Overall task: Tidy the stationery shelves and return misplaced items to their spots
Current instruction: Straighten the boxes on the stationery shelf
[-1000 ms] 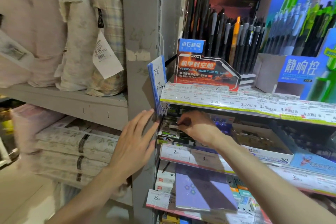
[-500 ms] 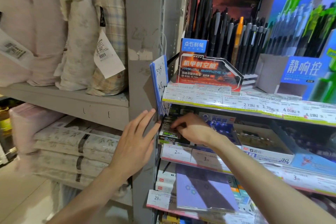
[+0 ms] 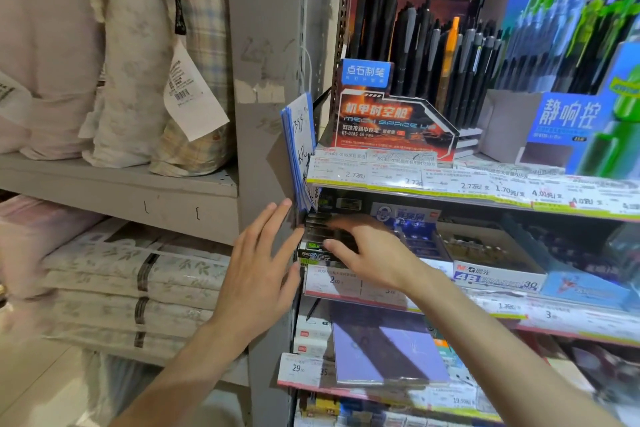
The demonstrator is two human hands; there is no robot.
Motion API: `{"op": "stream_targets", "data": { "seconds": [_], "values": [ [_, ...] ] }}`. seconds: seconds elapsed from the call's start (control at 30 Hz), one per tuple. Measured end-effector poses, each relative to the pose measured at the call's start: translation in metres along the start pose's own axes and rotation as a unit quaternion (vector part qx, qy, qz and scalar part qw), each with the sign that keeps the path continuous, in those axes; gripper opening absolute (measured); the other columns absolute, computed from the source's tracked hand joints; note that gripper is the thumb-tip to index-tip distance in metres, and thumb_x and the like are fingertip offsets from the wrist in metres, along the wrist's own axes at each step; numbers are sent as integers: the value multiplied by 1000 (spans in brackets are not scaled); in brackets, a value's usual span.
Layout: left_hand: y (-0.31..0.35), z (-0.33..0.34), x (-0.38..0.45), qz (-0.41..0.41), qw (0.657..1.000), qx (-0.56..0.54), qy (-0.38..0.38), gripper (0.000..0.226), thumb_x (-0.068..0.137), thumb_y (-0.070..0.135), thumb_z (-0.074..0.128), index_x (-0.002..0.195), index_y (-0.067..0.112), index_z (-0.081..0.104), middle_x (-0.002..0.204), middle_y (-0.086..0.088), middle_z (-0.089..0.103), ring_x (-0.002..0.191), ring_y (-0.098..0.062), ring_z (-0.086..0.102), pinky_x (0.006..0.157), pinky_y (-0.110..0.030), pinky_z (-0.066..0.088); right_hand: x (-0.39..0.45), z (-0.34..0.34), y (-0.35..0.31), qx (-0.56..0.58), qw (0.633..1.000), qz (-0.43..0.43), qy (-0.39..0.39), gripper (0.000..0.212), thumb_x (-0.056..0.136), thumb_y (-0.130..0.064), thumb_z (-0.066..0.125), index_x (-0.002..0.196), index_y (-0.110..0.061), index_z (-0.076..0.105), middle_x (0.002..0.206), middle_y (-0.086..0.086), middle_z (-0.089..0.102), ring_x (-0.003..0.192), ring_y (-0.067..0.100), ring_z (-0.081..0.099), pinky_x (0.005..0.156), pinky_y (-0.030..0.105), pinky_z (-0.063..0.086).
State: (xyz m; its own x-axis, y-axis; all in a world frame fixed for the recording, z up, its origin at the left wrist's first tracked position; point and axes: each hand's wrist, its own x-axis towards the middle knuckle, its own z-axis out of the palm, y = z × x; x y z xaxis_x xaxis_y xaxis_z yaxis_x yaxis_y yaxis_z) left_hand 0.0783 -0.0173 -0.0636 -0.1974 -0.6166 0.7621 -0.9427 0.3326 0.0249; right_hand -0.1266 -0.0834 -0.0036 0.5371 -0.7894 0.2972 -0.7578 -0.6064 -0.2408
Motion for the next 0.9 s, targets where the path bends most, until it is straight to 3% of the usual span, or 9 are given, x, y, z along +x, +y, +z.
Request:
{"op": "stream_targets", "data": {
  "seconds": [0.2,0.37,0.47,0.6,0.7,0.83,0.9],
  "values": [
    [15,10,-6,-54,994,-90,32,54,93,30,55,144,15,49,161,-10,26,150,-27,20,121,-36,17,-50,5,6,-77,989,57,114,55,97,-58,45,139,-23,52,132,4,60,122,29,53,100,43,43],
    [55,25,-14,-108,978,-175,35,50,91,28,56,139,15,54,151,-8,40,139,-30,37,112,-48,35,-111,19,28,-64,967,142,199,56,96,-55,44,135,-16,56,143,9,51,137,29,42,113,46,34],
    [81,33,-15,-126,971,-202,29,47,91,29,55,137,18,55,147,-3,43,134,-27,41,110,-47,37,-139,21,45,-30,949,191,248,54,95,-50,49,135,-15,56,145,10,50,138,28,42,111,46,36],
    [113,46,-1,-112,976,-186,28,44,92,28,55,134,19,56,141,-2,47,131,-25,42,111,-41,33,-158,1,84,-25,941,194,276,48,95,-42,55,133,-13,57,137,8,54,133,26,45,110,41,36],
    [135,59,19,-94,986,-140,13,45,91,28,55,134,16,56,138,-7,49,129,-28,42,108,-40,33,-162,-24,121,-44,941,193,274,45,93,-42,54,123,-9,61,119,9,58,117,29,50,101,37,38],
    [155,76,44,-63,996,-65,-7,41,92,32,53,127,12,58,125,-13,54,114,-35,49,96,-46,39,-153,-57,159,-104,946,201,234,40,92,-42,55,99,-5,69,85,17,63,86,40,57,77,43,45],
    [159,84,53,-59,998,-27,-21,43,92,38,47,125,13,59,121,-14,55,106,-37,51,91,-45,39,-144,-74,167,-130,952,197,194,33,93,-39,56,90,-8,67,86,18,67,83,40,60,70,41,46]
  ]
}}
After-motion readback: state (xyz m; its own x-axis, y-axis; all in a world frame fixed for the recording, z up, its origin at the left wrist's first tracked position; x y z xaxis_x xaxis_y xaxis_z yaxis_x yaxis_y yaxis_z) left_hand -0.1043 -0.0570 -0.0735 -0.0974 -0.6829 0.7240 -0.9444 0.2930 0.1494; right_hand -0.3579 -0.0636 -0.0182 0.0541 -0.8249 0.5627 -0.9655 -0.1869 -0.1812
